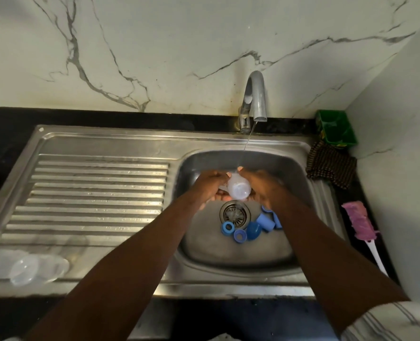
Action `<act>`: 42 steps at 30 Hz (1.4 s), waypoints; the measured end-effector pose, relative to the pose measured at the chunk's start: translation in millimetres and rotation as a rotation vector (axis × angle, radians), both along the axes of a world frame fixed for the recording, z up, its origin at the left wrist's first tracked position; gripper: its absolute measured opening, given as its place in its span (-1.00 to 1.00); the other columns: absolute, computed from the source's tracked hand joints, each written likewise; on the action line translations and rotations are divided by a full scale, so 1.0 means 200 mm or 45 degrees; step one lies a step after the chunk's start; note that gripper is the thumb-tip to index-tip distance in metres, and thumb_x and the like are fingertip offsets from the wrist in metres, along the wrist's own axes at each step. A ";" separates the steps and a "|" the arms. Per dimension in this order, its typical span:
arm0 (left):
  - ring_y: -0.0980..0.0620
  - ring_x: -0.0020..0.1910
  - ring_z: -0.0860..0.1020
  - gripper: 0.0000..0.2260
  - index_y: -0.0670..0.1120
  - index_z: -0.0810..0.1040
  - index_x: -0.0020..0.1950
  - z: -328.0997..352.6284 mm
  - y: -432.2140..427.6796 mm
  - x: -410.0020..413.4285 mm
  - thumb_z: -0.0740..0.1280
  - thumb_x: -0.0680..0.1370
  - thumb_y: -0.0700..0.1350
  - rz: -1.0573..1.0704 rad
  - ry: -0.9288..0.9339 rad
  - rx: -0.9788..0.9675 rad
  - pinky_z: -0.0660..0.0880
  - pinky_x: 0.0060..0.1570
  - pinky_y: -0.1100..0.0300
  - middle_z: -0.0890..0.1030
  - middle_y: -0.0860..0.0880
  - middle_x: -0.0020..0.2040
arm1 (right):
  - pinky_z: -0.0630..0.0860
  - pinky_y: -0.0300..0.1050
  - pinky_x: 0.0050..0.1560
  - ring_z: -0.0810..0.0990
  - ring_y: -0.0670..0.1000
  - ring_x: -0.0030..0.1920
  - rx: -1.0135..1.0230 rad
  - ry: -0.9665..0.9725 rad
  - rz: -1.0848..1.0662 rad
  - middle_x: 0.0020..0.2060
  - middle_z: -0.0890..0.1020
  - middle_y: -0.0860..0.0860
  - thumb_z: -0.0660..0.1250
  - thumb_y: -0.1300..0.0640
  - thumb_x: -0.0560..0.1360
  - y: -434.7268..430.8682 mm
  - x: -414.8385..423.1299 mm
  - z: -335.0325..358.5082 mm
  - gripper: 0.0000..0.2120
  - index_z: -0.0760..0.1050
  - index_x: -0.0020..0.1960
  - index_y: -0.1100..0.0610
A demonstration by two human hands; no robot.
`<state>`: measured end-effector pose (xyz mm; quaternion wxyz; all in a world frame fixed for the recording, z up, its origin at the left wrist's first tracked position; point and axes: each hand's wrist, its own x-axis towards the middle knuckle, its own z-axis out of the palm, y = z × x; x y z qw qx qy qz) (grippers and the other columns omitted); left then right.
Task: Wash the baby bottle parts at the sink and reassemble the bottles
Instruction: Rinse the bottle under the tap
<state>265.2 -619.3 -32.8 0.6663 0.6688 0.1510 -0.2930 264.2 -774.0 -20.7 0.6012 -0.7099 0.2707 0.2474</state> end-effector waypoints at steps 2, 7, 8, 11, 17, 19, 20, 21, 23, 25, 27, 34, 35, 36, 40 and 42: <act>-0.08 -0.07 0.67 -0.73 -0.24 0.50 0.28 0.00 0.01 -0.01 0.28 0.66 -0.11 0.058 0.098 -0.073 0.65 -0.26 0.17 0.64 -0.23 0.11 | 0.66 0.04 -0.11 0.66 0.18 -0.01 0.006 0.015 -0.017 0.06 0.64 0.22 0.26 -0.15 0.61 0.02 -0.01 0.01 -0.55 0.50 0.27 0.20; -0.04 -0.12 0.67 -0.72 -0.24 0.54 0.27 0.02 0.06 -0.03 0.30 0.65 -0.10 0.222 0.237 -0.210 0.65 -0.28 0.20 0.67 -0.18 -0.01 | 0.69 0.01 -0.16 0.70 0.18 -0.03 0.061 0.013 0.025 0.07 0.63 0.22 0.27 -0.25 0.56 0.06 -0.04 0.09 -0.48 0.48 0.26 0.16; -0.04 -0.13 0.67 -0.73 -0.24 0.55 0.26 0.03 0.08 -0.04 0.30 0.65 -0.10 0.236 0.242 -0.218 0.66 -0.26 0.20 0.67 -0.18 -0.01 | 0.69 0.01 -0.13 0.70 0.16 -0.04 0.019 -0.017 0.115 0.05 0.65 0.22 0.29 -0.26 0.55 0.07 -0.05 0.12 -0.48 0.48 0.24 0.15; -0.04 -0.11 0.67 -0.75 -0.24 0.56 0.23 0.04 0.11 -0.07 0.29 0.66 -0.10 0.260 0.224 -0.224 0.67 -0.19 0.19 0.67 -0.19 0.00 | 0.69 -0.02 -0.10 0.69 0.09 -0.12 -0.099 -0.146 0.336 0.00 0.67 0.20 0.46 -0.02 0.51 0.10 -0.09 0.18 -0.58 0.45 0.25 0.16; -0.05 -0.05 0.68 -0.78 -0.20 0.53 0.24 0.07 0.24 -0.20 0.24 0.67 -0.13 0.287 0.123 -0.128 0.67 -0.17 0.15 0.67 -0.21 0.09 | 0.68 -0.03 -0.13 0.61 0.06 0.00 -0.243 -0.407 0.477 0.14 0.51 0.05 0.53 0.30 0.39 0.23 -0.20 0.18 -0.40 0.34 0.32 0.08; -0.03 -0.12 0.68 -0.79 -0.22 0.56 0.19 0.07 0.33 -0.28 0.27 0.66 -0.12 0.381 0.068 -0.164 0.66 -0.20 0.17 0.69 -0.18 -0.01 | 0.65 -0.08 -0.17 0.59 0.06 0.04 -0.240 -0.499 0.571 0.12 0.52 0.04 0.52 0.36 0.35 0.30 -0.25 0.16 -0.41 0.37 0.28 0.07; -0.02 -0.18 0.68 -0.79 -0.23 0.58 0.15 0.07 0.37 -0.33 0.30 0.65 -0.11 0.443 0.036 -0.170 0.65 -0.23 0.17 0.69 -0.17 -0.08 | 0.63 -0.07 -0.17 0.59 0.09 0.05 -0.227 -0.549 0.619 0.09 0.54 0.04 0.51 0.38 0.34 0.34 -0.27 0.15 -0.43 0.39 0.24 0.06; -0.03 -0.23 0.66 -0.79 -0.24 0.60 0.10 0.07 0.43 -0.38 0.32 0.63 -0.10 0.512 0.003 -0.142 0.64 -0.27 0.17 0.67 -0.18 -0.13 | 0.60 -0.07 -0.16 0.60 0.10 0.04 -0.208 -0.600 0.660 0.05 0.57 0.03 0.51 0.39 0.33 0.39 -0.30 0.14 -0.45 0.41 0.21 0.04; -0.07 -0.34 0.60 -0.82 -0.24 0.62 -0.04 0.07 0.53 -0.48 0.32 0.60 -0.13 0.611 -0.053 -0.035 0.56 -0.39 0.18 0.64 -0.19 -0.24 | 0.54 -0.25 -0.12 0.61 -0.03 -0.04 -0.193 -0.689 0.726 -0.02 0.59 -0.06 0.55 0.33 0.33 0.50 -0.34 0.13 -0.49 0.46 0.18 0.05; -0.15 -0.39 0.58 -0.81 -0.22 0.62 -0.17 0.08 0.62 -0.60 0.27 0.56 -0.20 0.655 -0.119 0.045 0.52 -0.35 0.14 0.64 -0.22 -0.33 | 0.46 -0.46 -0.08 0.58 -0.19 -0.06 -0.182 -0.773 0.824 -0.02 0.60 -0.11 0.59 0.26 0.33 0.62 -0.39 0.13 -0.51 0.50 0.19 0.10; -0.19 -0.34 0.61 -0.77 -0.15 0.63 -0.23 0.06 0.68 -0.71 0.24 0.55 -0.20 0.736 -0.202 0.078 0.54 -0.19 -0.01 0.65 -0.23 -0.31 | 0.48 -0.40 0.01 0.60 -0.15 0.00 -0.154 -0.816 0.903 0.04 0.63 -0.06 0.61 0.22 0.32 0.72 -0.43 0.11 -0.49 0.52 0.21 0.12; -0.09 -0.21 0.71 -0.90 -0.08 0.57 0.06 0.04 0.94 -1.10 0.36 0.60 -0.07 1.066 -0.260 0.347 0.67 -0.13 -0.01 0.71 -0.09 -0.16 | 0.40 -0.45 -0.02 0.58 -0.11 0.04 -0.217 -0.911 1.135 0.02 0.61 -0.11 0.59 0.18 0.34 1.12 -0.61 0.06 -0.54 0.55 0.20 0.11; -0.06 -0.23 0.70 -0.91 -0.07 0.58 0.05 0.03 0.98 -1.13 0.35 0.61 -0.08 1.080 -0.260 0.401 0.67 -0.14 0.00 0.70 -0.08 -0.16 | 0.37 -0.50 -0.07 0.57 -0.12 0.02 -0.211 -0.904 1.169 0.00 0.60 -0.11 0.59 0.19 0.35 1.16 -0.63 0.06 -0.55 0.55 0.19 0.12; -0.03 -0.26 0.69 -0.93 -0.06 0.58 0.04 0.03 1.00 -1.16 0.34 0.62 -0.09 1.079 -0.252 0.476 0.67 -0.16 0.02 0.70 -0.07 -0.17 | 0.36 -0.53 -0.10 0.57 -0.11 0.01 -0.205 -0.907 1.202 -0.02 0.59 -0.12 0.59 0.19 0.35 1.20 -0.64 0.05 -0.56 0.56 0.18 0.12; 0.00 -0.30 0.67 -0.94 -0.02 0.58 0.00 -0.01 1.07 -1.23 0.31 0.62 -0.12 1.096 -0.223 0.658 0.67 -0.14 0.00 0.67 -0.04 -0.22 | 0.44 -0.41 -0.02 0.59 -0.08 0.04 -0.224 -0.956 1.311 0.01 0.62 -0.10 0.59 0.12 0.34 1.30 -0.69 0.01 -0.55 0.55 0.18 0.12; 0.01 -0.30 0.66 -0.94 0.00 0.57 -0.02 -0.02 1.09 -1.25 0.31 0.61 -0.13 1.078 -0.194 0.702 0.66 -0.09 -0.04 0.67 -0.03 -0.25 | 0.52 -0.19 0.08 0.60 -0.02 0.08 -0.273 -0.960 1.339 0.06 0.64 -0.02 0.60 0.08 0.33 1.33 -0.69 -0.03 -0.51 0.54 0.20 0.12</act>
